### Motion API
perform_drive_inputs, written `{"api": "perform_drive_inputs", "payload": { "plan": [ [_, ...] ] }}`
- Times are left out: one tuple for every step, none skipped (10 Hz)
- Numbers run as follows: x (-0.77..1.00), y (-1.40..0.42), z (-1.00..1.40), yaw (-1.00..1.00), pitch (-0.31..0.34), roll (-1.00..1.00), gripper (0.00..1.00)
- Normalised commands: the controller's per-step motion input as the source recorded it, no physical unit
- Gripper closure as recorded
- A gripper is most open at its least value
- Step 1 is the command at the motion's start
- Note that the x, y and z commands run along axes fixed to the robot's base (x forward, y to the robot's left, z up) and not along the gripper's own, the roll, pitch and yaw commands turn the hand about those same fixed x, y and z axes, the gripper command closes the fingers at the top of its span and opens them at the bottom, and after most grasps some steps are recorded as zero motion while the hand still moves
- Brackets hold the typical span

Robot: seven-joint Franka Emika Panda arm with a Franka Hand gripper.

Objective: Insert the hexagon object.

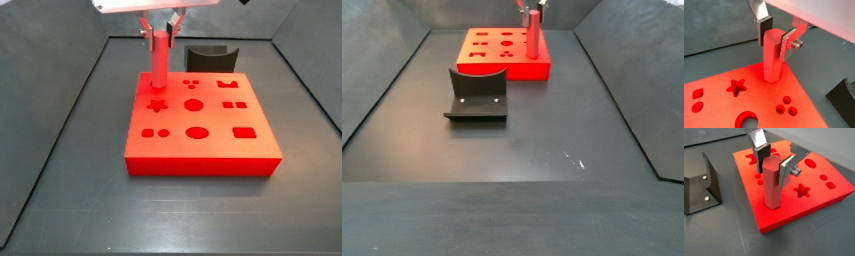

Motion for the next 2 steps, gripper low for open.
{"api": "perform_drive_inputs", "payload": {
  "plan": [
    [0.0, 0.0, -0.53, -0.05, -0.071, 0.0, 1.0],
    [0.0, 0.0, 0.0, 0.0, 0.0, 0.0, 1.0]
  ]
}}
